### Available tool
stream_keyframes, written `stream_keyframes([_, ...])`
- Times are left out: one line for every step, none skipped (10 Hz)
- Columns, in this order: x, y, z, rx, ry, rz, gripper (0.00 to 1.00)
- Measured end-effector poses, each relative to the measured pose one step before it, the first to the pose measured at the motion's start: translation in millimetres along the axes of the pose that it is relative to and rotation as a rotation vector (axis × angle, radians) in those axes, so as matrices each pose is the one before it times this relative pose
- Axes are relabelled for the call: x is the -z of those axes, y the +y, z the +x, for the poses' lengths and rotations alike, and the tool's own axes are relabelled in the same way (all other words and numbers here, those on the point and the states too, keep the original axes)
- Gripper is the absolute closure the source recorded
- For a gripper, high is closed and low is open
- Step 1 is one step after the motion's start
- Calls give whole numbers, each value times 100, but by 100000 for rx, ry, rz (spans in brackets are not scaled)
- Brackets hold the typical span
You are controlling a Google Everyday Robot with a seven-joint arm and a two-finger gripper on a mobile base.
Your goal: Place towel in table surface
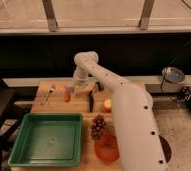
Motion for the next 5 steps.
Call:
stream_keyframes([-207, -160, 6, 692, 213, -233, 22])
stream_keyframes([-125, -122, 51, 552, 3, 83, 22])
stream_keyframes([-79, 163, -206, 1285, -357, 738, 22])
stream_keyframes([251, 111, -411, 1002, -460, 923, 22])
stream_keyframes([-1, 88, 216, -217, 114, 56, 22])
